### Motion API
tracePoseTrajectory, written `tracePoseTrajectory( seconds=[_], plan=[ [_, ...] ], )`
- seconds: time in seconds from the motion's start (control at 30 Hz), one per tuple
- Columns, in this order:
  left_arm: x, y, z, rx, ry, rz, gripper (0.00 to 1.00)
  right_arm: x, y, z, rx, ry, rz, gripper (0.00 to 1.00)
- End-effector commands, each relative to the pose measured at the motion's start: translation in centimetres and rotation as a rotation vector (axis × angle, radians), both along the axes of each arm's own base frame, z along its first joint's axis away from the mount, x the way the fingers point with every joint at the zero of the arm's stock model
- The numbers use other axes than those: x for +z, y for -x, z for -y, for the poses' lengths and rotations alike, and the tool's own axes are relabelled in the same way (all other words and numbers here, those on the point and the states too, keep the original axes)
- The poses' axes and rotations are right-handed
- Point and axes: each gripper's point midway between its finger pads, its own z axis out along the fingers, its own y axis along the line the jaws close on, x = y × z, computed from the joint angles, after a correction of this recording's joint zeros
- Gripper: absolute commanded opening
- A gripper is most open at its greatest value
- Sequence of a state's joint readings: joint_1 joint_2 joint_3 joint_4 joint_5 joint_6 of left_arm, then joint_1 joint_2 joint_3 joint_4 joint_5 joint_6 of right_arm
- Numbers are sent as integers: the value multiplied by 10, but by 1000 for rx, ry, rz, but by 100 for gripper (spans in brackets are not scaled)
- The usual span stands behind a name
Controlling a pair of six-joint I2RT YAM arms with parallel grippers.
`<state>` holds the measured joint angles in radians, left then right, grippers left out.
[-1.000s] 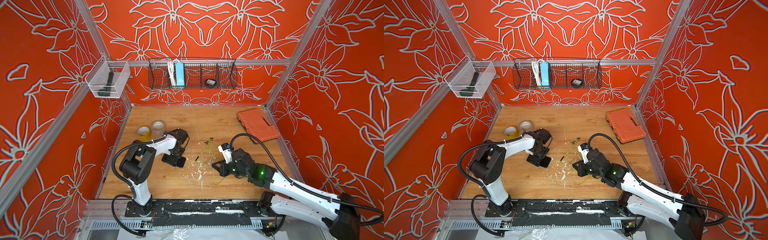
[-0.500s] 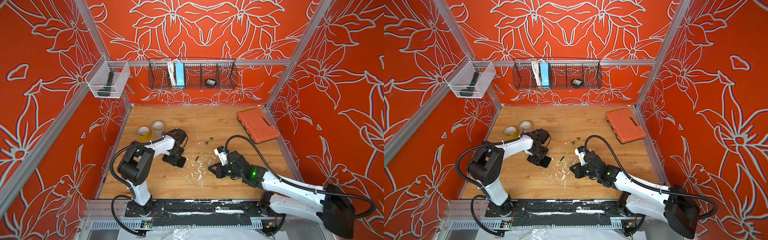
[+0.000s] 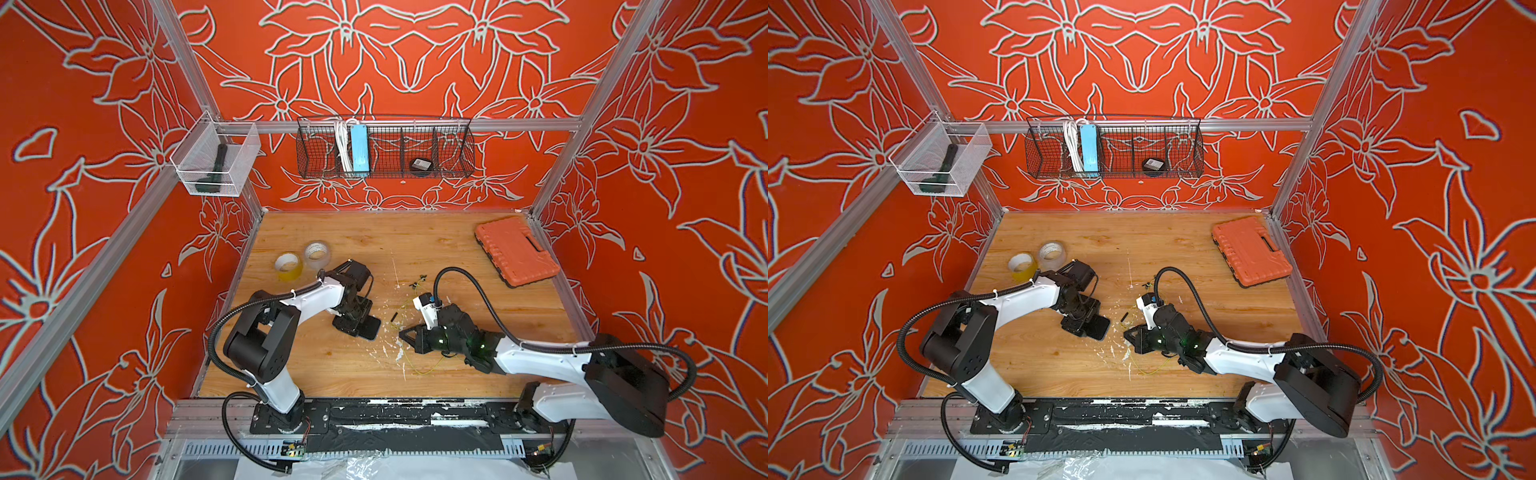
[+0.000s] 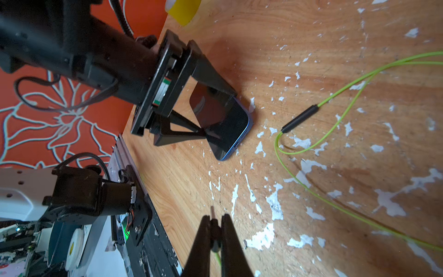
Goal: Plug wired earphones into phones
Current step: Pick up the phone at the center of the board, then insert the wired earphone into the phone.
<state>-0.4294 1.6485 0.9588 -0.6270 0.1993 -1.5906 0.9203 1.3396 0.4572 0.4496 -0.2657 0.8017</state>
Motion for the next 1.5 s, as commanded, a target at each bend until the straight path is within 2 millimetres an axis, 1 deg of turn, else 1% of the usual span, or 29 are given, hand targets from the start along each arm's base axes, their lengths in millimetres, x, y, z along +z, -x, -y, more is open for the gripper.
tracePoseTrajectory(
  seconds=[0.0,0.17,0.27,0.4,0.53,0.73,1.03,1.1,1.33,1.47],
  plan=[
    [12,0,12,43,95,21,59,-2,-8,-3,-55,-44,-7,0],
    [19,-2,12,53,116,58,59,-20,-12,-8,-85,-58,-69,0],
    [22,-1,13,56,130,66,59,-25,-12,-16,-75,-60,-84,0],
    [21,0,13,63,138,74,59,-25,-8,-23,-67,-60,-69,0],
    [20,1,15,64,152,74,60,-27,-8,-25,-84,-57,-70,0],
    [23,0,14,69,152,90,59,-33,-13,-28,-117,-73,-95,0],
    [21,4,13,68,155,87,59,-25,-20,-36,-120,-96,-70,0],
    [21,4,13,68,157,88,59,-24,-22,-40,-111,-96,-68,0],
    [21,5,13,69,159,91,59,-26,-25,-50,-103,-106,-88,0],
    [22,4,12,72,161,98,60,-28,-26,-47,-119,-101,-89,0]
  ],
)
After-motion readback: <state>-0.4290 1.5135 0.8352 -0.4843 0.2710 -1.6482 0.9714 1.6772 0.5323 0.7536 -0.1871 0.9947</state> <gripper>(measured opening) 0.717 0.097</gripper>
